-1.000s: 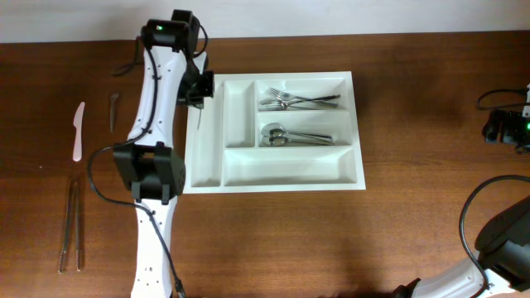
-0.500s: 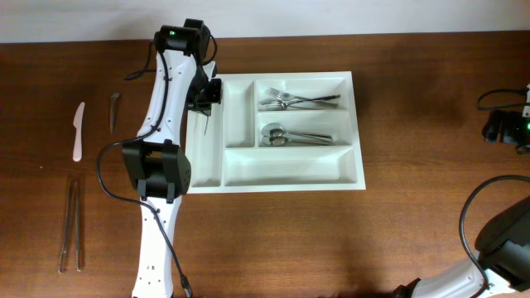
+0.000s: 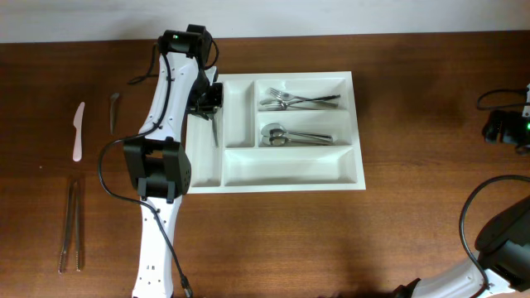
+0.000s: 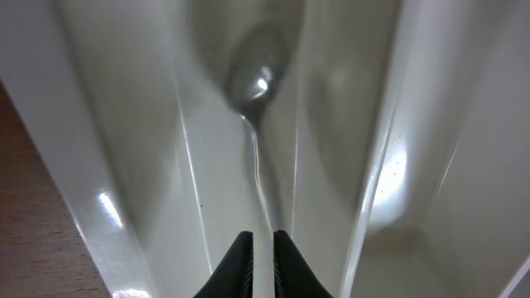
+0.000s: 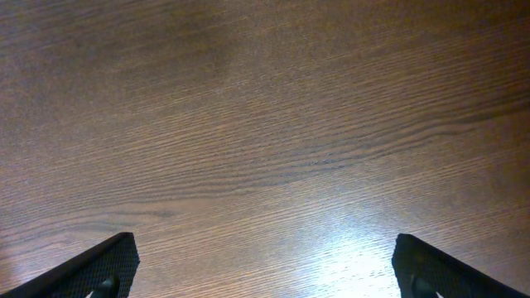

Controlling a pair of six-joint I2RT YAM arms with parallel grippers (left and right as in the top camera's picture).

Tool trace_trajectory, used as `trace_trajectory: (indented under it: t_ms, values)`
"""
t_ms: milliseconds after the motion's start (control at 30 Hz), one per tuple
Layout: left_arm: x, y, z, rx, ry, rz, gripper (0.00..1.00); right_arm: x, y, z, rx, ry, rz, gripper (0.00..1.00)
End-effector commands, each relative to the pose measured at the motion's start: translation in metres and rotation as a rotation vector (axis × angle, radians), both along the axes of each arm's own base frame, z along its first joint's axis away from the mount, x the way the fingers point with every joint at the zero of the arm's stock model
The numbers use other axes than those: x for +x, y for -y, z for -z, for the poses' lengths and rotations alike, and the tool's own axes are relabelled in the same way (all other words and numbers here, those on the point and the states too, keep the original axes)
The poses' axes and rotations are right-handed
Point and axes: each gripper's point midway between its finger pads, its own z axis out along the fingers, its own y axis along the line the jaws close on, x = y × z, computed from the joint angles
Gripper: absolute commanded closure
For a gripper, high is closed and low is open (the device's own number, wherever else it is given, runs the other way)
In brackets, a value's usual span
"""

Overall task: Pack container
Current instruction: 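Carry the spoon into the narrow left compartment of the tray, then release the spoon and move the left gripper back left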

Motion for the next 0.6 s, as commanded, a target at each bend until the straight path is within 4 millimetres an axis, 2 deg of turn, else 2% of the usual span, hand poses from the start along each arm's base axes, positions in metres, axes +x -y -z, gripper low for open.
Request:
trace_trajectory:
  t_ms: [0,333,433,500,533,567]
  values:
    - [-0.001,0.0,0.005,-0.008,-0.012,-0.009,0.89,0.0,-0.002,0.005,0.018,-0.002,-0.002,0.01]
    - [0.016,0.003,0.0,-0.022,0.061,0.002,0.87,0.0,-0.002,0.005,0.018,-0.002,-0.002,0.01]
    - [0.02,-0.002,-0.01,-0.024,0.091,0.013,0.75,0.0,-0.002,0.005,0.018,-0.002,-0.002,0.01]
    - [0.026,-0.009,-0.02,-0.018,0.123,0.01,0.71,0.0,-0.002,0.005,0.018,-0.002,-0.002,0.01]
    - [0.029,-0.012,-0.024,-0.02,0.138,0.013,0.67,0.0,-0.002,0.005,0.018,-0.002,-0.002,0.01]
    - [0.032,-0.017,-0.029,-0.021,0.157,0.019,0.56,0.0,-0.002,0.005,0.018,-0.002,-0.002,0.01]
